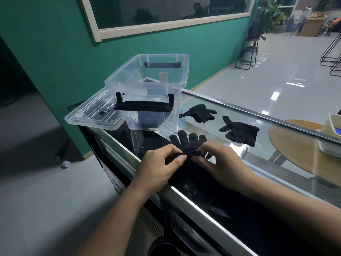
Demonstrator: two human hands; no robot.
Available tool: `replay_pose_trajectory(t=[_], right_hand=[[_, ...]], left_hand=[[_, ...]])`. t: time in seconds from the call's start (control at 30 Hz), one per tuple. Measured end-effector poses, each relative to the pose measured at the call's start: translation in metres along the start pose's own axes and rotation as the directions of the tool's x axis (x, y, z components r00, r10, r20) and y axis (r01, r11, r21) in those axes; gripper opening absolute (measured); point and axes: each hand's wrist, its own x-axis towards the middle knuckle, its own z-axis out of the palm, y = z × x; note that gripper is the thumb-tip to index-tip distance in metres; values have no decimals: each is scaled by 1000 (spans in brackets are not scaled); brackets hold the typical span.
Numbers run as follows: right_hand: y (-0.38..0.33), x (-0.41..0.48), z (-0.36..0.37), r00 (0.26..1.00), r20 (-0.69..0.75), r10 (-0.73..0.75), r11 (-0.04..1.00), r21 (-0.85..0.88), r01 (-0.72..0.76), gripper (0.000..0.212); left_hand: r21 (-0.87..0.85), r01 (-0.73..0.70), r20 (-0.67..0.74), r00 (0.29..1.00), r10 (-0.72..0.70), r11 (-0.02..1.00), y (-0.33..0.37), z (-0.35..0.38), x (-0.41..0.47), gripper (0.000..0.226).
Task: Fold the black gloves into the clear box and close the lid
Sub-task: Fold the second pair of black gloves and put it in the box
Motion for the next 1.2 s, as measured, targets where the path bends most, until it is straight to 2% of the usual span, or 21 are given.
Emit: replay_pose_trajectory(t=[0.03, 0.1, 0.2, 0.3, 0.43, 0.6, 0.73, 0.83, 1.07, 1.2], right_hand=[[0, -1, 0, 1000, -20, 7, 1000, -10, -7, 14], [2, 0, 0, 999, -50, 17, 1000, -21, -18, 21], [0, 2, 0, 997, -73, 0, 1000, -13, 0, 29], [0, 4, 1, 990, -46, -130, 989, -79, 126, 22], [5, 4, 5, 965, 18, -263, 946, -190, 262, 14], [9, 2, 5, 972, 44, -232, 938, -255, 236, 16], [7, 2, 4, 981, 87, -172, 946, -264, 190, 31], [6, 2, 4, 983, 118, -144, 949, -265, 171, 41], [6, 4, 6, 991, 46, -126, 966, -224, 133, 20], [2, 3, 3, 998, -3, -64, 995, -71, 64, 16]], left_hand=[[20, -4, -13, 1000, 4, 1000, -1, 1, 0, 7], [30, -25, -40, 999, 26, 999, -2, 3, 0, 3], [53, -64, -99, 993, 69, 997, -3, 4, 2, 20], [138, -92, -147, 983, 112, 986, -5, 6, 2, 25], [143, -160, -131, 975, 179, 977, -9, 9, -1, 15], [172, -191, -117, 970, 213, 966, -9, 10, -3, 7], [208, -161, -43, 984, 173, 965, -8, 9, -4, 28], [252, -160, -15, 985, 169, 954, -8, 8, -3, 31], [185, -135, -70, 986, 150, 974, -8, 9, -2, 8], [93, -78, -72, 994, 85, 993, -10, 7, -1, 5]])
